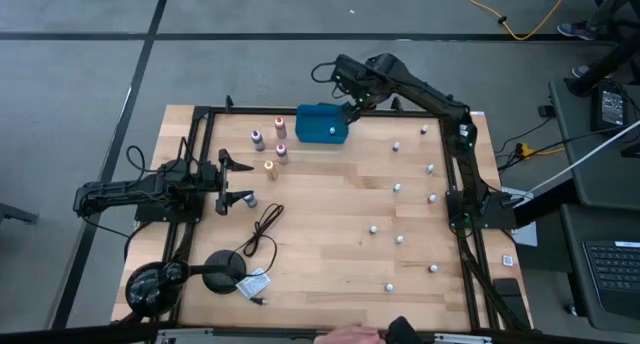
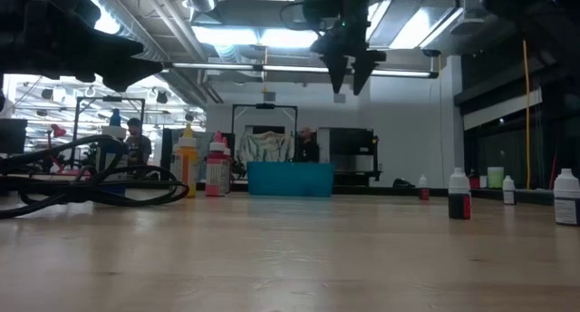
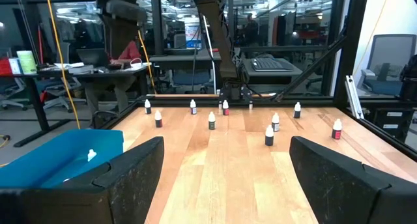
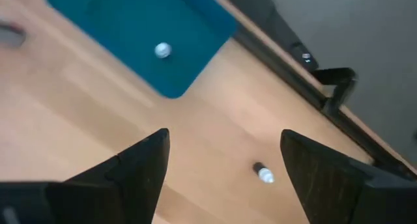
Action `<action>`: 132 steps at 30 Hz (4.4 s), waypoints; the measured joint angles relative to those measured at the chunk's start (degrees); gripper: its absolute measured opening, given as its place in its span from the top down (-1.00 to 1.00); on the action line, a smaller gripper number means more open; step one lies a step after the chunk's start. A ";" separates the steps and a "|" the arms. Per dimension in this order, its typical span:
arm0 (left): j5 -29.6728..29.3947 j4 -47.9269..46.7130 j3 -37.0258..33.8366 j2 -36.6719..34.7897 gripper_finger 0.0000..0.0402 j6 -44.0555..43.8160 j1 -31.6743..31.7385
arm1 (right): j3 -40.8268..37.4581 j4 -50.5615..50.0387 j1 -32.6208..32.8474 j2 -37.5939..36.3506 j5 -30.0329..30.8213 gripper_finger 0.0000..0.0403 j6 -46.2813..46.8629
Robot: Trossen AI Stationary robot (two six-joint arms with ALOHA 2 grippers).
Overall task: Pick & Place food coloring
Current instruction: Put the small black food coloring bottle into the blue container
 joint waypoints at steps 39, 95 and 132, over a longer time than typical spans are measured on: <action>0.00 0.00 -0.01 0.01 -0.63 0.01 -0.01 | -67.08 27.18 -20.03 -38.58 4.25 -0.42 6.13; -2.36 -0.02 -0.01 0.01 -0.64 0.01 0.01 | -72.17 47.43 -31.58 -20.46 2.94 -0.42 28.36; -2.40 -0.04 -0.01 0.00 -0.64 0.01 0.01 | -68.78 46.98 -29.08 -20.55 -0.71 0.60 19.15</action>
